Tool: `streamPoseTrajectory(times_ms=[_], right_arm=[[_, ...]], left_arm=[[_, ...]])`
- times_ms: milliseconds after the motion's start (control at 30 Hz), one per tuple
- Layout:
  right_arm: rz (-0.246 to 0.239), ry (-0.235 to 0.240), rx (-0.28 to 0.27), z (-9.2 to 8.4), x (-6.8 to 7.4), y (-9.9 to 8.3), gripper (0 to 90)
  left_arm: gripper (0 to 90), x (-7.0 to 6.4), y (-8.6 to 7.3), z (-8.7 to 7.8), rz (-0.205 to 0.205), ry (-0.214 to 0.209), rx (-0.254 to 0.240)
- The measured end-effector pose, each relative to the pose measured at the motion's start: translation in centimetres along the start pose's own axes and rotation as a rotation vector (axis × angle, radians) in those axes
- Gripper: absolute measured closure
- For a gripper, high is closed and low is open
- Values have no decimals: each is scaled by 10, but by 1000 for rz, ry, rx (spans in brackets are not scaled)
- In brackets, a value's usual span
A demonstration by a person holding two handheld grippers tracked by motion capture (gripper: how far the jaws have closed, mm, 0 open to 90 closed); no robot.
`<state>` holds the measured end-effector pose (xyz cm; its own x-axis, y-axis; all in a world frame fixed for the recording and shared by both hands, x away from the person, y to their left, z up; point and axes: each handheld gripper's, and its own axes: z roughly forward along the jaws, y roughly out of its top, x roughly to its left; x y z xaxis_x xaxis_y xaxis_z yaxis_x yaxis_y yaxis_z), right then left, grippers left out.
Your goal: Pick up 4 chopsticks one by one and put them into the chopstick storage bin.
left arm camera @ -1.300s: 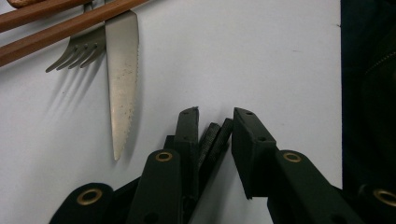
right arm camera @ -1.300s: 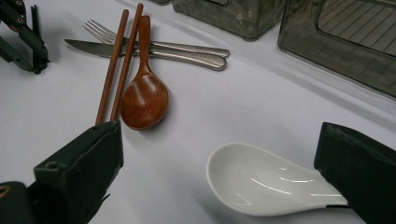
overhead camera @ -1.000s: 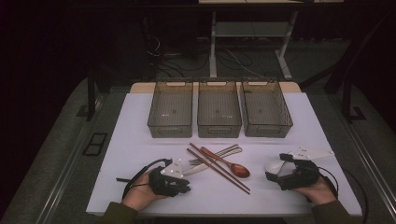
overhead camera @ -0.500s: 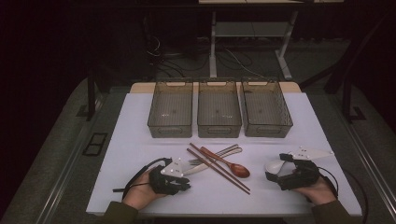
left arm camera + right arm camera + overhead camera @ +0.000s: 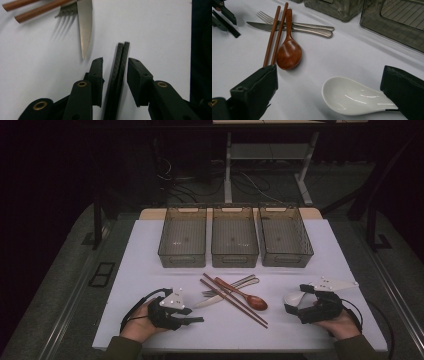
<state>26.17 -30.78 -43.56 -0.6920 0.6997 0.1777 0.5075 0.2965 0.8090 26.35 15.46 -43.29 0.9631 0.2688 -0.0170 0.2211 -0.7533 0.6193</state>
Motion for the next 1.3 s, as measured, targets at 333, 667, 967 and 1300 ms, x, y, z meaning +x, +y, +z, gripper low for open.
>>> streamPoseTrajectory(times_ms=[333,667,967,1300], right_arm=[[-2,0,1,0,0,0,13],[-2,0,0,0,0,0,13],[-2,-1,1,0,0,0,13],[-1,-1,0,0,0,0,13]], left_arm=[[756,0,-5,-1,1,-5,20],[778,5,-9,-5,2,7,22],[784,13,-15,-10,-17,37,28],[784,19,-21,-16,-50,72,30]])
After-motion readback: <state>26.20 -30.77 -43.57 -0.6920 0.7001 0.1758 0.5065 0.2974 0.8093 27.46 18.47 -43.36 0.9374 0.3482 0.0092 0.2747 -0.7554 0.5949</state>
